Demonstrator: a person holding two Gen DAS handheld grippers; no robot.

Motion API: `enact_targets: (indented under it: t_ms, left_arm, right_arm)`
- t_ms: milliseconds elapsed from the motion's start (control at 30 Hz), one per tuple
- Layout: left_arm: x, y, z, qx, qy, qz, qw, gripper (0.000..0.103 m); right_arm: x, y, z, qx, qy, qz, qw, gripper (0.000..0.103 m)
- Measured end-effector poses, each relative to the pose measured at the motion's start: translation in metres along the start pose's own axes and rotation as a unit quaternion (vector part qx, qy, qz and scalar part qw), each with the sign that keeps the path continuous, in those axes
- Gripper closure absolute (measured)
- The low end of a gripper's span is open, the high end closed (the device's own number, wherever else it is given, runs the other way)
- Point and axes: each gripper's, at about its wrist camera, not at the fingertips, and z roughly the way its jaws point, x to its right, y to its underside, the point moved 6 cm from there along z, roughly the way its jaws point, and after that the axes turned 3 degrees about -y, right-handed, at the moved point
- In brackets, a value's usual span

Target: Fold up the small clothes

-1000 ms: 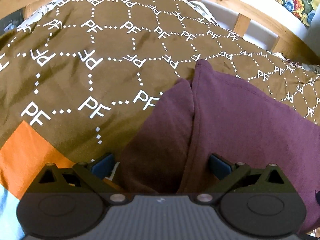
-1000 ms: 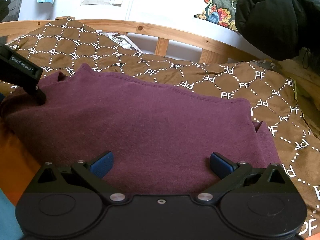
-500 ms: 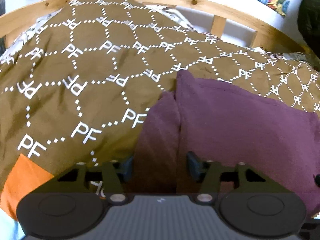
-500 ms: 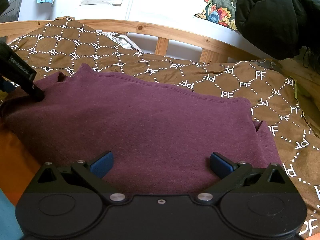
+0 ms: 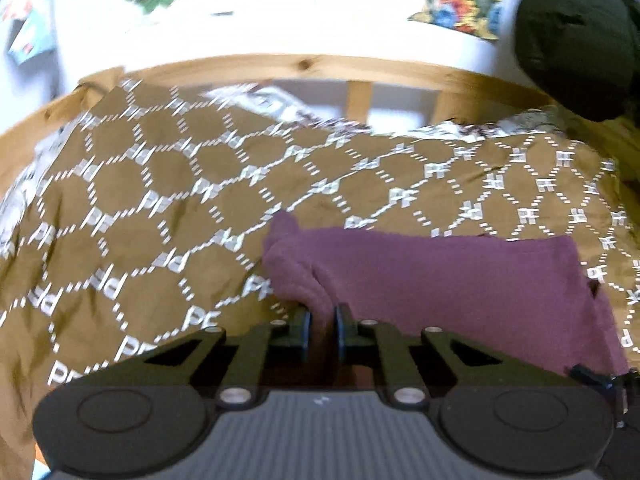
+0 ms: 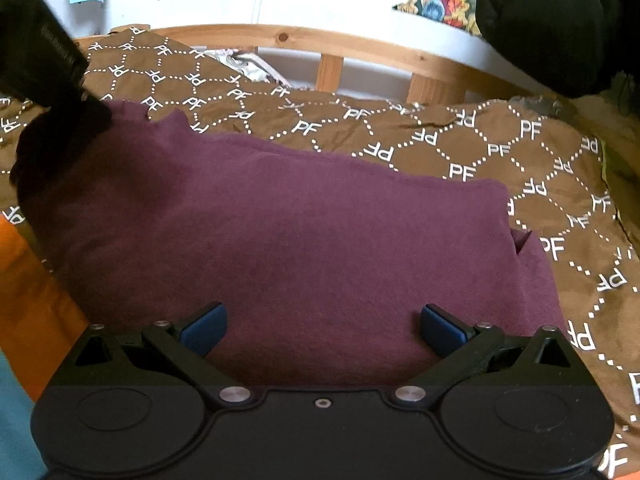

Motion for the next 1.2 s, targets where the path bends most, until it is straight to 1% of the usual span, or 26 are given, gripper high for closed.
enact_targets:
  t_ms: [133,200,300,400,433,533,600,667,733,833,900,933,967,1000,1033,1067,1200]
  left_arm:
    - [0.032,-0.016,-0.006,0.002,0.014,0.022,0.9997,0.091]
    - [0.051,-0.02,-0.01,0.001,0.025,0.034,0.9991,0.091]
    - [0.077,-0.022,-0.013,-0.009,0.063,0.028,0.9976,0.092]
    - [0.105,-0.021,-0.015,-0.015,0.097,0.031,0.9947,0.093]
    - [0.114,-0.019,-0.016,-0.016,0.106,0.039,0.9934,0.095]
    - [0.14,-0.009,-0.016,-0.02,0.129,0.065,0.9893,0.095]
    - [0.152,0.001,-0.011,-0.029,0.133,0.086,0.9869,0.095]
    - [0.161,0.014,-0.002,-0.046,0.134,0.103,0.9845,0.095]
    - [0.166,0.024,0.005,-0.055,0.136,0.11,0.9831,0.095]
    - [0.164,0.032,0.003,-0.052,0.149,0.103,0.9821,0.094]
    - [0.16,0.034,-0.002,-0.056,0.17,0.089,0.9799,0.089]
    - [0.157,0.033,-0.004,-0.057,0.179,0.082,0.9788,0.079]
    - [0.155,0.034,-0.007,-0.06,0.19,0.077,0.9769,0.065]
    - [0.153,0.034,-0.011,-0.061,0.2,0.072,0.9752,0.057]
    - [0.151,0.034,-0.016,-0.058,0.208,0.068,0.974,0.045]
    - [0.15,0.035,-0.021,-0.052,0.216,0.07,0.9724,0.036]
    - [0.147,0.044,-0.042,-0.039,0.235,0.091,0.9669,0.022]
  right_arm:
    - [0.005,-0.007,-0.013,-0.012,-0.005,0.002,1.0,0.001]
    - [0.011,-0.009,-0.02,-0.015,0.001,-0.005,1.0,0.001]
    - [0.03,-0.012,-0.033,-0.018,0.018,0.007,1.0,0.001]
    - [0.056,-0.009,-0.048,-0.027,0.027,0.053,0.998,0.001]
    - [0.064,-0.007,-0.053,-0.029,0.028,0.068,0.997,0.001]
    - [0.09,0.007,-0.071,-0.035,0.045,0.108,0.992,0.0]
    - [0.102,0.018,-0.077,-0.046,0.056,0.127,0.989,0.0]
    - [0.113,0.028,-0.078,-0.057,0.065,0.149,0.985,0.0]
    - [0.119,0.033,-0.077,-0.063,0.067,0.168,0.982,0.0]
    - [0.122,0.033,-0.075,-0.06,0.067,0.169,0.981,0.001]
    - [0.122,0.032,-0.074,-0.059,0.072,0.16,0.983,0.001]
    - [0.123,0.034,-0.074,-0.058,0.075,0.157,0.983,0.001]
    - [0.125,0.034,-0.072,-0.059,0.076,0.156,0.983,0.001]
    - [0.127,0.035,-0.071,-0.058,0.077,0.155,0.983,0.001]
    - [0.127,0.035,-0.07,-0.058,0.077,0.153,0.984,0.001]
    - [0.129,0.034,-0.067,-0.057,0.077,0.151,0.984,0.001]
    - [0.127,0.033,-0.065,-0.048,0.085,0.142,0.985,0.001]
